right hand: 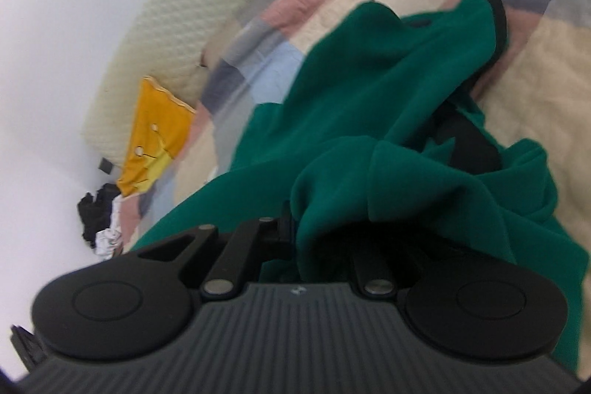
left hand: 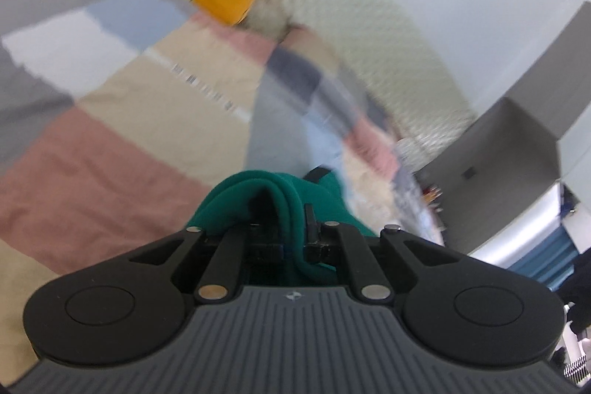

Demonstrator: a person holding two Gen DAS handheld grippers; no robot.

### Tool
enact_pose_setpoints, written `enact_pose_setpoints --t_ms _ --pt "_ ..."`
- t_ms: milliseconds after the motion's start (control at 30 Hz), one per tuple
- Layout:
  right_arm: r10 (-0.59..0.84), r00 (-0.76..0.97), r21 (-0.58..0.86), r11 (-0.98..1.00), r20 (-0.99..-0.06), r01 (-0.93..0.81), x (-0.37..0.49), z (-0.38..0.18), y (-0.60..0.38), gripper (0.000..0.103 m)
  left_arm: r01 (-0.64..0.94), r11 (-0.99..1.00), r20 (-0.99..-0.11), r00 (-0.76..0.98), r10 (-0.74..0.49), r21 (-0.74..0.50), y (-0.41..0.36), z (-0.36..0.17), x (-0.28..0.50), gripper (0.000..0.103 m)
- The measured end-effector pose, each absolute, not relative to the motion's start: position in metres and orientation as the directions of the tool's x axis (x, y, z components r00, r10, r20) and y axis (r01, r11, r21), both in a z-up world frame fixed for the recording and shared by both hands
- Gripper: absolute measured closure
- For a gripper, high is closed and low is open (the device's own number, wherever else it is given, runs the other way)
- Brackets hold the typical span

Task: Fold large clothes
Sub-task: 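Lift the hoodie with both grippers and shake it out in the air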

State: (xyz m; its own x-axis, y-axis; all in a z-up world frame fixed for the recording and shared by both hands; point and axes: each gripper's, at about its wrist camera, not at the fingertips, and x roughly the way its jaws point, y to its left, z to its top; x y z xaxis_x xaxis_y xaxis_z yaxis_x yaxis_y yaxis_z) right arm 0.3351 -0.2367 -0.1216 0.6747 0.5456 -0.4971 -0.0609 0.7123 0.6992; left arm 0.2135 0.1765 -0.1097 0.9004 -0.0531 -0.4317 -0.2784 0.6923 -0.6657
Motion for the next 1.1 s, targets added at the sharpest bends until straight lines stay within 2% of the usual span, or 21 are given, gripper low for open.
enact_pose_setpoints --t_ms 167,333,367,433,467,500,567,600,800,900,1000,1100 --pt "0.524 0.658 0.66 0.749 -0.541 -0.054 0.334 -0.131 -0.221 0.092 -0.314 0.662 -0.493 0.865 -0.097 -0.681 0.197 -0.141 0.245 0.095" --pt "0.537 0.656 0.686 0.726 -0.53 -0.04 0.335 -0.135 -0.222 0.09 -0.296 0.633 -0.483 0.864 -0.143 -0.715 0.207 -0.148 0.245 0.089" --pt "0.546 0.656 0.697 0.716 -0.522 -0.042 0.332 -0.133 -0.224 0.087 -0.29 0.62 -0.476 0.865 -0.155 -0.729 0.209 -0.146 0.242 0.084" --pt "0.58 0.648 0.726 0.685 -0.493 -0.06 0.326 -0.129 -0.225 0.072 -0.266 0.578 -0.444 0.875 -0.191 -0.772 0.215 -0.144 0.235 0.07" --pt "0.603 0.642 0.742 0.666 -0.473 -0.079 0.322 -0.126 -0.226 0.055 -0.245 0.556 -0.419 0.884 -0.209 -0.794 0.217 -0.142 0.227 0.057" --pt "0.626 0.636 0.756 0.647 -0.452 -0.1 0.318 -0.123 -0.226 0.036 -0.23 0.539 -0.4 0.89 -0.221 -0.81 0.216 -0.139 0.219 0.05" --pt "0.666 0.626 0.778 0.611 -0.405 -0.147 0.305 -0.116 -0.224 0.018 -0.213 0.527 -0.38 0.895 -0.233 -0.823 0.214 -0.133 0.204 0.047" --pt "0.682 0.62 0.783 0.599 -0.387 -0.17 0.298 -0.112 -0.222 0.016 -0.208 0.526 -0.377 0.896 -0.237 -0.825 0.213 -0.129 0.196 0.045" --pt "0.706 0.574 0.78 0.601 -0.415 -0.176 0.274 -0.108 -0.214 0.017 -0.185 0.521 -0.364 0.892 -0.266 -0.834 0.202 -0.118 0.166 0.04" --pt "0.702 0.545 0.778 0.614 -0.458 -0.137 0.278 -0.118 -0.209 0.017 -0.183 0.532 -0.386 0.873 -0.299 -0.827 0.192 -0.122 0.163 0.037" --pt "0.687 0.511 0.748 0.652 -0.517 -0.12 0.284 -0.126 -0.2 0.017 -0.228 0.563 -0.441 0.854 -0.275 -0.794 0.185 -0.13 0.168 0.037" --pt "0.705 0.466 0.743 0.655 -0.534 -0.138 0.286 -0.132 -0.189 0.017 -0.245 0.55 -0.455 0.843 -0.286 -0.799 0.182 -0.137 0.172 0.037"
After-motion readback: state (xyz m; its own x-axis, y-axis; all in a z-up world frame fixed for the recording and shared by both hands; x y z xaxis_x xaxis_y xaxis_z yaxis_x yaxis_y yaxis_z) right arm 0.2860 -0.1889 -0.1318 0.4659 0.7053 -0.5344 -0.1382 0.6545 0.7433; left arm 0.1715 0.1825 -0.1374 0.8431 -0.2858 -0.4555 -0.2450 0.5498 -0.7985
